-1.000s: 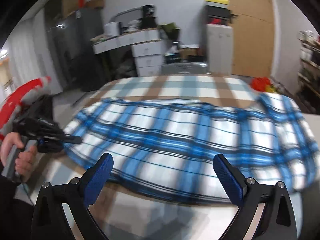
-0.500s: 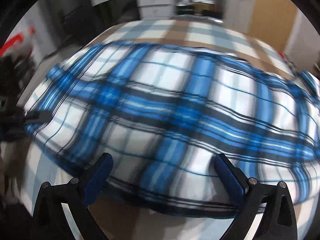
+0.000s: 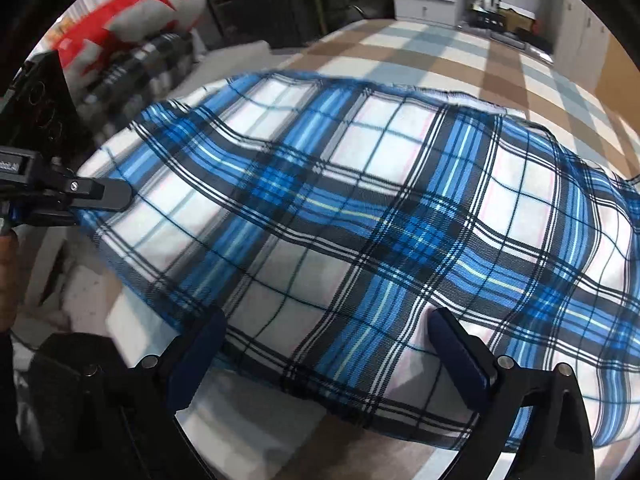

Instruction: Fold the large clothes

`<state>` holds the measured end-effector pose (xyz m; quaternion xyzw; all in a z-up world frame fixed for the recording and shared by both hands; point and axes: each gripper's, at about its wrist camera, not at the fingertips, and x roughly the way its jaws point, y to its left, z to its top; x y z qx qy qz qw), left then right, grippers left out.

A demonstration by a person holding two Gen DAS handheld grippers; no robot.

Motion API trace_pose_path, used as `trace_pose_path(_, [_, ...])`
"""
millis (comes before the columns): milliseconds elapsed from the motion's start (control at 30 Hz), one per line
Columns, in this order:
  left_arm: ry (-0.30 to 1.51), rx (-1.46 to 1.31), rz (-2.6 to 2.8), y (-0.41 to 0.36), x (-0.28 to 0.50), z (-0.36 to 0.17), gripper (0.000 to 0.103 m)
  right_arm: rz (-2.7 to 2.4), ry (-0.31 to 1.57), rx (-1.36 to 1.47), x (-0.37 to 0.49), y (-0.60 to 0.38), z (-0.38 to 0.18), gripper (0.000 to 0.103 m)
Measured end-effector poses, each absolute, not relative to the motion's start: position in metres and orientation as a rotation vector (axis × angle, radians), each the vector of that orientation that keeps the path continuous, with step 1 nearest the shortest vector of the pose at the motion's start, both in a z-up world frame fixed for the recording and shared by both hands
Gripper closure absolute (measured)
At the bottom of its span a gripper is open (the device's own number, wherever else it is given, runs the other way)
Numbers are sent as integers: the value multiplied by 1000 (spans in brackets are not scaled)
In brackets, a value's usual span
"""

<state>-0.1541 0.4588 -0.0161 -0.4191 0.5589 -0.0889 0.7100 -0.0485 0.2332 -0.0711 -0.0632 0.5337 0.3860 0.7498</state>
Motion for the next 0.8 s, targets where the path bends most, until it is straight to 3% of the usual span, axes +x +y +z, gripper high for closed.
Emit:
trace_pose_path(33, [1221,-940,-208,457,-156,-14,52,850,1149,-108,-44,224,-66,3])
trace_pose_path(67, [1197,-933,-217,450,-159,-9,44,851,1113,-58,-41,210,-56,3])
trace_pose_path(300, [1157,-640,-225,373,-153,19,42,652,911,182,-15,100,-24,1])
trace_pose_path(467, [1173,-557,-248,358,-108,-2,42,497,1000,131,2,65,-54,1])
trace_pose_path(567, [1225,-541,-144,368,-81,-35,42,352,1068,-37,10,64,-77,1])
trace_pose_path(800, [1245,-745,-178,407,-69,-94,42,313,1162,-189,12,63,-100,1])
